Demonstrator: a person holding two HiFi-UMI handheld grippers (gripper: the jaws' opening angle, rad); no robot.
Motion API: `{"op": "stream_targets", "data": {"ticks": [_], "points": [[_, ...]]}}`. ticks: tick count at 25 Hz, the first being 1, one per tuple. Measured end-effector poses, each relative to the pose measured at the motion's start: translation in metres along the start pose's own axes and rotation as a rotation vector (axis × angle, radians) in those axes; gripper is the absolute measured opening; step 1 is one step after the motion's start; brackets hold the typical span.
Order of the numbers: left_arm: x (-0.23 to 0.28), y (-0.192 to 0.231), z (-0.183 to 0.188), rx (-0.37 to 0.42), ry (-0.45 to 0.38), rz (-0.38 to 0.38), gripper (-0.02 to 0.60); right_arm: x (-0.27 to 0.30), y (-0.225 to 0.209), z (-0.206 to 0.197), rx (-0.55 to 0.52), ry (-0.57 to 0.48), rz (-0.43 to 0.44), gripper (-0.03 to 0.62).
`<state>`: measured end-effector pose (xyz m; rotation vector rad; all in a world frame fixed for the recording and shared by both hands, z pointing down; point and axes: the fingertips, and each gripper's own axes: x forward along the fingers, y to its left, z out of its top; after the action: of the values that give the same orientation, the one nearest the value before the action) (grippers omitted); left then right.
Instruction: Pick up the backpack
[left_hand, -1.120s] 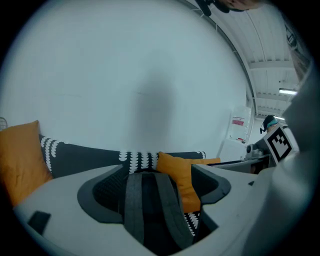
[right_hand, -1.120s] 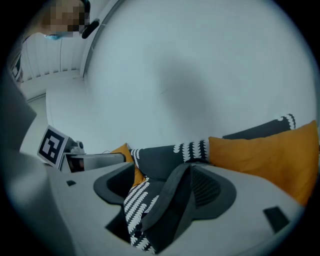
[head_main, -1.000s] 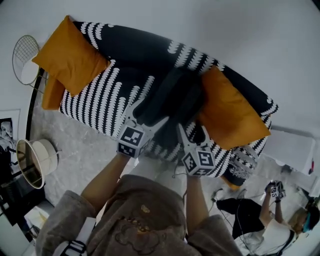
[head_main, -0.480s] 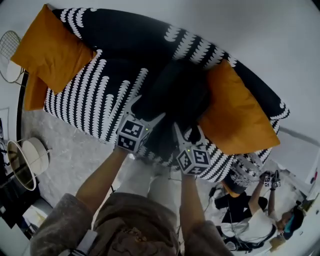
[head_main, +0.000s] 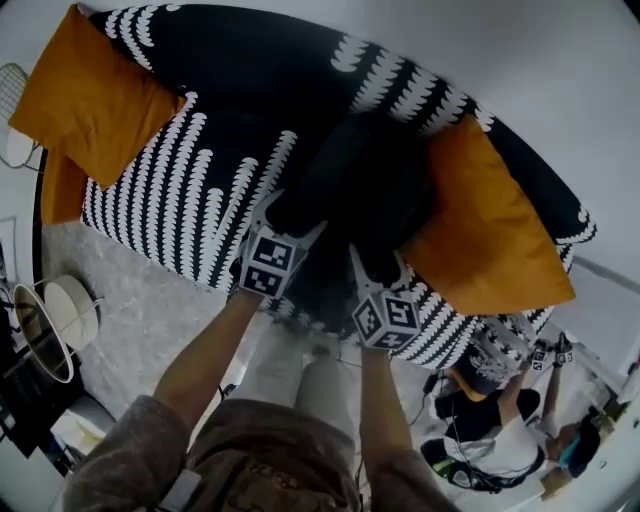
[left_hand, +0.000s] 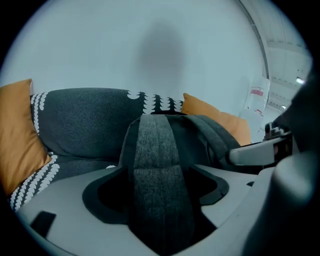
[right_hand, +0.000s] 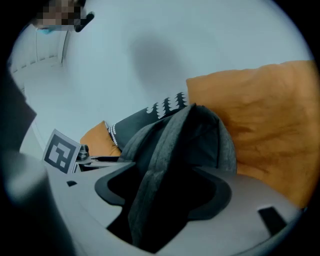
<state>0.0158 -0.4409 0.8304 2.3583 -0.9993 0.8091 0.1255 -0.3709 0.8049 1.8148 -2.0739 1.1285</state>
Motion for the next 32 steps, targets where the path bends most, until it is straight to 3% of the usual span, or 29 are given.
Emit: {"op": "stream_targets", "data": {"ticks": [3, 6, 7, 11, 14, 15, 19, 24, 32], "points": [[0.002, -0.003, 0.001, 0.0, -0.001, -0.023, 0.367, 0.003, -0.003, -0.005, -0.003, 0.015, -0.003, 0.276], [0.002, -0.006, 0.0, -0.017, -0.002, -0.024, 0.316, 0.005, -0.001, -0.009, -0.002, 0.031, 0.015, 0.171], [0.002, -0.007, 0.0, -0.022, 0.001, -0.024, 0.308, 0.005, 0.0, -0.011, 0.003, 0.035, 0.026, 0.11], [0.001, -0.017, 0.001, -0.025, 0.024, -0.04, 0.262, 0.003, -0.001, -0.011, 0.053, 0.027, 0.058, 0.047], [-0.006, -0.017, 0.0, -0.04, 0.029, -0.08, 0.055, 0.003, 0.006, -0.015, 0.094, 0.021, 0.07, 0.031], [-0.007, -0.019, -0.001, -0.037, 0.03, -0.093, 0.041, 0.002, 0.006, -0.015, 0.101, 0.019, 0.071, 0.029], [-0.014, -0.026, 0.001, -0.01, 0.024, -0.102, 0.031, -0.007, 0.009, -0.014, 0.091, 0.018, 0.085, 0.025], [-0.033, -0.035, 0.028, 0.019, -0.008, -0.102, 0.029, -0.024, 0.025, 0.01, 0.022, -0.018, 0.116, 0.023], [-0.097, -0.057, 0.1, 0.053, -0.103, -0.124, 0.028, -0.085, 0.072, 0.097, -0.088, -0.173, 0.173, 0.021]]}}
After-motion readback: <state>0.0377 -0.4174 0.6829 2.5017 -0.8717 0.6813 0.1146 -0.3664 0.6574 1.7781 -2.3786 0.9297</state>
